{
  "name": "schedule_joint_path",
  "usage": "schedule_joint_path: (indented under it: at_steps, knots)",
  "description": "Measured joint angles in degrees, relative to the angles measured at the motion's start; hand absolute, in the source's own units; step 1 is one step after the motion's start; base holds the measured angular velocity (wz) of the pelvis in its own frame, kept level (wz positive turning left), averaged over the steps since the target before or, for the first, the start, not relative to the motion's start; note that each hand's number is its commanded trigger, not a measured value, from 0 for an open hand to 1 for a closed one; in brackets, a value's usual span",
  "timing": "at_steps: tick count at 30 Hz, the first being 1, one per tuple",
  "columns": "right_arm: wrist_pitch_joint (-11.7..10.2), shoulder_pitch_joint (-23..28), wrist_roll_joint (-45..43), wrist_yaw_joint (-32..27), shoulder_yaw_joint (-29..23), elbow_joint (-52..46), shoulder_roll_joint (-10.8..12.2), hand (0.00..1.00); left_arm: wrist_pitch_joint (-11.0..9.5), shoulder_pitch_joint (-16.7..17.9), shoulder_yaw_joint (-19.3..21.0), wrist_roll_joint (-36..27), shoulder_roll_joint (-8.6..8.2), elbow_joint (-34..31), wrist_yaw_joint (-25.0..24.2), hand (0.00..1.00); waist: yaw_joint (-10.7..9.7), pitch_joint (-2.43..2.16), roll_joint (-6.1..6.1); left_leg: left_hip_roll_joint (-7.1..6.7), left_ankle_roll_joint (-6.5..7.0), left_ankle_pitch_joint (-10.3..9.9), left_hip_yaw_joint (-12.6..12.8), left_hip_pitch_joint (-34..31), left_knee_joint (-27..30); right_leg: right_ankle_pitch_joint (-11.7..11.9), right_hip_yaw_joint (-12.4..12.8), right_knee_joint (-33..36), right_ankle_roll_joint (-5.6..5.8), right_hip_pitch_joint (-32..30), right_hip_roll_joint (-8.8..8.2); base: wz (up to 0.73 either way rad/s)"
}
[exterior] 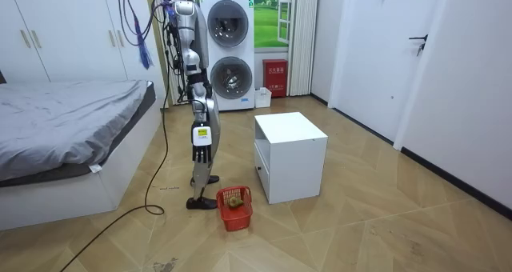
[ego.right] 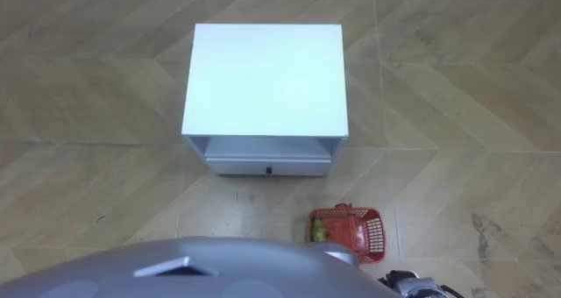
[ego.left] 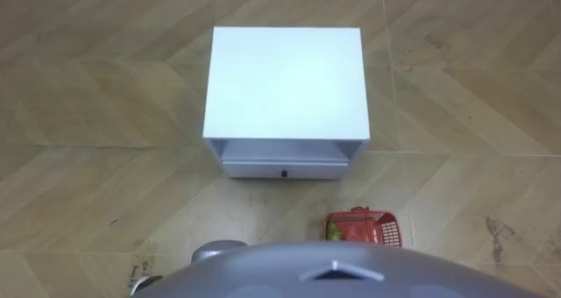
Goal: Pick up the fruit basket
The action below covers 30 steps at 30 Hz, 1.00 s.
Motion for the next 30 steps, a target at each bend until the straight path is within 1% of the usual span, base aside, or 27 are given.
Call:
schedule_joint_path:
  at_steps: [5,14,23,28,30]
  knots:
    - [-0.5,-0.4,0.0,-0.1,0.1,0.0,0.0,0.00,-0.2,-0.2,0.0,0.0,-0.01,0.1,0.1,0.00,0.1,-0.03,0.02,-0.14,0.01,0.0,-0.1,0.0,0.0,-0.1,0.0,0.0,0.05,0.0,-0.12,0.00]
    - [-0.5,0.0,0.1,-1.4,0.4,0.0,0.0,0.00,0.1,-0.5,0.0,0.0,-0.14,2.1,0.6,0.00,0.0,-0.06,-0.30,-0.23,0.02,0.0,-0.3,0.3,0.1,-0.2,-0.1,0.0,0.13,0.2,-0.32,0.00]
    - [-0.5,0.4,0.5,-1.9,0.6,0.2,0.2,0.00,0.1,-0.4,0.0,-0.2,-0.12,2.2,0.6,0.00,-0.1,-0.06,-0.40,-0.23,0.02,0.0,-0.4,0.2,0.6,-0.2,-0.2,0.1,0.12,0.3,-0.33,0.00]
    - [-0.6,0.9,0.5,-1.7,0.5,-0.4,0.5,0.00,-0.1,-0.7,-0.1,-0.1,-0.13,2.1,0.4,0.00,-0.2,-0.08,-0.38,-0.30,0.02,0.0,-0.7,-0.1,0.9,-0.3,-0.4,0.2,0.12,0.3,-0.44,0.02]
    - [-0.7,0.9,0.5,-1.3,0.5,-0.4,0.5,0.00,-0.7,-0.8,-0.1,-0.1,-0.09,2.1,0.2,0.00,-0.3,-0.07,-0.36,-0.43,0.11,-0.1,-0.7,-0.4,1.2,-0.7,-0.6,1.0,0.11,-0.2,-0.76,0.04]
